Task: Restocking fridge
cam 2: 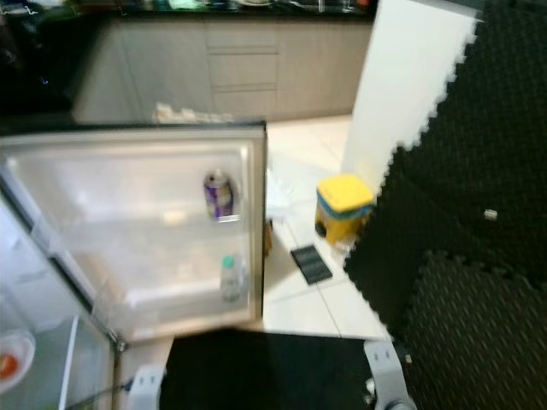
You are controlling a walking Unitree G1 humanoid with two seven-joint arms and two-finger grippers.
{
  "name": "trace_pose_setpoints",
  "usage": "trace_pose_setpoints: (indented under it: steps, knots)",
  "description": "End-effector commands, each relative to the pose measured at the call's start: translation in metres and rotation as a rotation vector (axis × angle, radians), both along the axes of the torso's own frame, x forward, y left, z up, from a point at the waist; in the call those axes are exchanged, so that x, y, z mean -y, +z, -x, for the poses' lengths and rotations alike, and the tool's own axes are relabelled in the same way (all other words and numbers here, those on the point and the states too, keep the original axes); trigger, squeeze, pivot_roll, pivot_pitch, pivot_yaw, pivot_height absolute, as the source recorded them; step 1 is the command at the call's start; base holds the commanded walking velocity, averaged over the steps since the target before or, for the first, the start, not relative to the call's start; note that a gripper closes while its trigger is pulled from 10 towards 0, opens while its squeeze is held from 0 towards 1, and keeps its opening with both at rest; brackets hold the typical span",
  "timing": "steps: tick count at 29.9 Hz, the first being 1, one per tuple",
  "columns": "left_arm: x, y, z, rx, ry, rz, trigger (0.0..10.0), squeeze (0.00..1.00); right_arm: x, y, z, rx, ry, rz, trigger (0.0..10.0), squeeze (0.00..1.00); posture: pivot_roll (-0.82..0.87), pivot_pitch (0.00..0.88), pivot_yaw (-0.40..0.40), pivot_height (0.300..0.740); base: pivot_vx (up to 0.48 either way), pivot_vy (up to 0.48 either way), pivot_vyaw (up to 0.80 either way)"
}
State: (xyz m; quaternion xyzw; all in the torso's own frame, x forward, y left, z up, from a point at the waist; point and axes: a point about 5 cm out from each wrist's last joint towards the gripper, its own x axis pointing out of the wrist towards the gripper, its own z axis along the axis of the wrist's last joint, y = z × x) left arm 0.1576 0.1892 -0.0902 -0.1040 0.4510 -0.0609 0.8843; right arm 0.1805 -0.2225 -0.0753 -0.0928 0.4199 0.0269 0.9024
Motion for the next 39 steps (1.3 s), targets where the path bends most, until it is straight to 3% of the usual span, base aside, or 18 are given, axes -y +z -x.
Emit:
trace_pose_setpoints:
  steps: [1, 8, 18, 23, 29, 33, 39]
  knots:
    - [0.002, -0.004, 0.008, -0.031, -0.008, 0.0, 10.0, 0.0, 0.002, 0.004, -0.006, 0.027, -0.004, -0.001, 10.0, 0.0, 0.05, 0.0, -0.01, 0.74, 0.0, 0.0, 0.0]
    - [0.003, -0.004, 0.008, -0.033, -0.011, -0.005, 10.0, 0.0, -0.001, 0.009, -0.014, 0.076, 0.027, -0.004, 10.0, 0.0, 0.05, 0.0, -0.009, 0.74, 0.0, 0.0, 0.0]
    - [0.004, -0.004, 0.007, -0.037, -0.011, -0.022, 10.0, 0.0, -0.018, 0.033, -0.053, 0.235, 0.167, -0.025, 10.0, 0.0, 0.05, 0.0, -0.007, 0.74, 0.0, 0.0, 0.0]
    - [0.004, -0.004, 0.006, -0.04, -0.015, -0.029, 10.0, 0.0, -0.025, 0.033, -0.055, 0.216, 0.222, -0.024, 10.0, 0.0, 0.05, 0.0, -0.008, 0.74, 0.0, 0.0, 0.0]
    - [0.006, -0.006, 0.009, -0.064, -0.028, -0.049, 10.0, 0.0, -0.018, 0.012, -0.027, 0.067, 0.199, 0.037, 10.0, 0.0, 0.05, 0.0, -0.011, 0.74, 0.0, 0.0, 0.0]
    - [0.005, -0.008, 0.013, -0.085, -0.04, -0.065, 10.0, 0.0, -0.007, -0.004, 0.003, -0.052, 0.135, 0.071, 10.0, 0.0, 0.05, 0.0, -0.01, 0.74, 0.0, 0.0, 0.0]
    - [0.003, -0.01, 0.017, -0.108, -0.05, -0.095, 10.0, 0.0, 0.003, -0.015, 0.032, -0.131, 0.048, 0.067, 10.0, 0.0, 0.05, 0.0, -0.007, 0.74, 0.0, 0.0, 0.0]
